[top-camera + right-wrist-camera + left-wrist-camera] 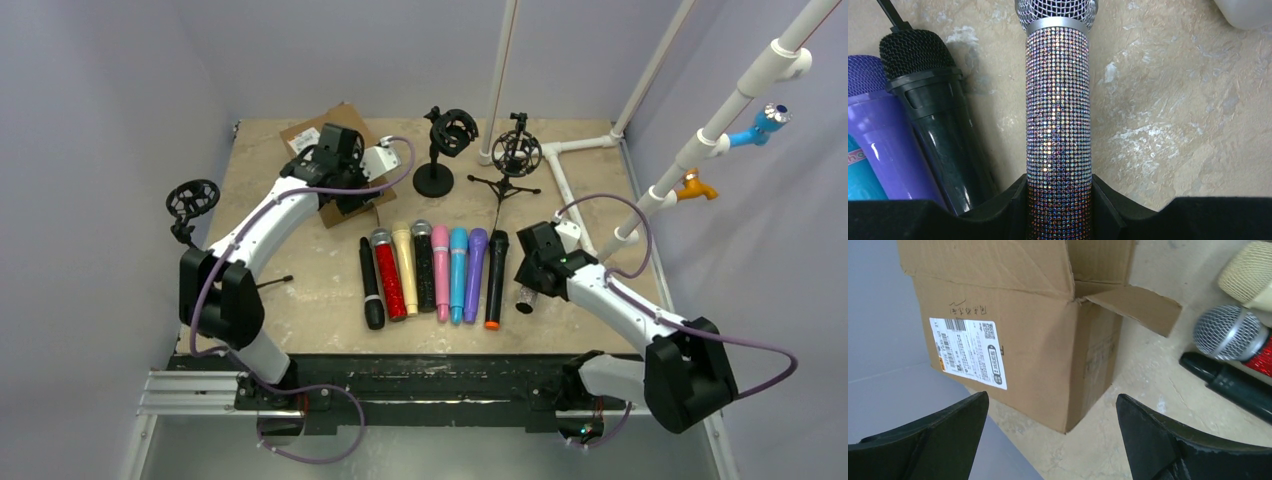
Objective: Attach the microphones to the stand
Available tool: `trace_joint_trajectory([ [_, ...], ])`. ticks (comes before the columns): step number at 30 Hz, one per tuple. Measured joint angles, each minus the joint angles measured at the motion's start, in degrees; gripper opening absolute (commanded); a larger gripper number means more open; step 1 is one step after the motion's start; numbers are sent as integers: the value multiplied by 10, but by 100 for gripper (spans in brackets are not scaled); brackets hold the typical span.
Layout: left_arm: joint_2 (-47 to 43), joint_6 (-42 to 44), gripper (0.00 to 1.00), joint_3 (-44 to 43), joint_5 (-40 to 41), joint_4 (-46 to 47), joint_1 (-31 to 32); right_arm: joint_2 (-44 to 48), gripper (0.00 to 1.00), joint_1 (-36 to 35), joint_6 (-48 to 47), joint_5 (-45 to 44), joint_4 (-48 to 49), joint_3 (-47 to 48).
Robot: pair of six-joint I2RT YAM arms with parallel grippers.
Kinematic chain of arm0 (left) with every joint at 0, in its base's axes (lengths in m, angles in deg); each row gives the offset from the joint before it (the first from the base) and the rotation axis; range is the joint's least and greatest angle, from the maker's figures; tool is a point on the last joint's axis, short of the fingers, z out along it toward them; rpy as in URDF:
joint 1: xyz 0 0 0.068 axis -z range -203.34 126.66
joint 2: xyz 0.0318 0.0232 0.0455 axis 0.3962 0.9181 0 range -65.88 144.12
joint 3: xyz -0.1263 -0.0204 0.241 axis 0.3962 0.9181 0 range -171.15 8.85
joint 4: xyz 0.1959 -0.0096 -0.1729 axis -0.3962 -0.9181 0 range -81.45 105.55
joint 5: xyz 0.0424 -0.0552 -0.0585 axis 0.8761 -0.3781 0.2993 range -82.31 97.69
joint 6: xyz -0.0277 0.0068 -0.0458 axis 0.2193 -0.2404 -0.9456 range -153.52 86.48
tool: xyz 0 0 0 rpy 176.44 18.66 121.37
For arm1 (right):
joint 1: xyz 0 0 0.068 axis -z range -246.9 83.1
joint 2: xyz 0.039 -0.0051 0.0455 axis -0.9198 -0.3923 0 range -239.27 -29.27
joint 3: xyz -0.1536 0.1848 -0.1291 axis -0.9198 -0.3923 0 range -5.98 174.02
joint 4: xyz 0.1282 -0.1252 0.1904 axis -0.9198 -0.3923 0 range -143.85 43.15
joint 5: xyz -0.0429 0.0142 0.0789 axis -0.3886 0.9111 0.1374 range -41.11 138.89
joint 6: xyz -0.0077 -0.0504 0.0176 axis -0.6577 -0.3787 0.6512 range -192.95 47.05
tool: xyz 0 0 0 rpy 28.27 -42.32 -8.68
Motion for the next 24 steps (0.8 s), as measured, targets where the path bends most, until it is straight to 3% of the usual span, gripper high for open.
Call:
trace_joint_trajectory([
  [3, 41, 0, 100, -15, 25, 23, 3, -8, 30, 0, -9, 5, 5, -2],
  [7, 86, 7, 98, -30, 64, 50, 7, -29, 39, 0, -21, 15, 17, -2],
  [16, 118, 75, 95, -28, 199, 120, -4, -59, 49, 2, -35, 37, 40, -2],
  [24, 118, 112, 96, -28, 257, 170, -67, -62, 62, 3, -41, 45, 43, -2],
])
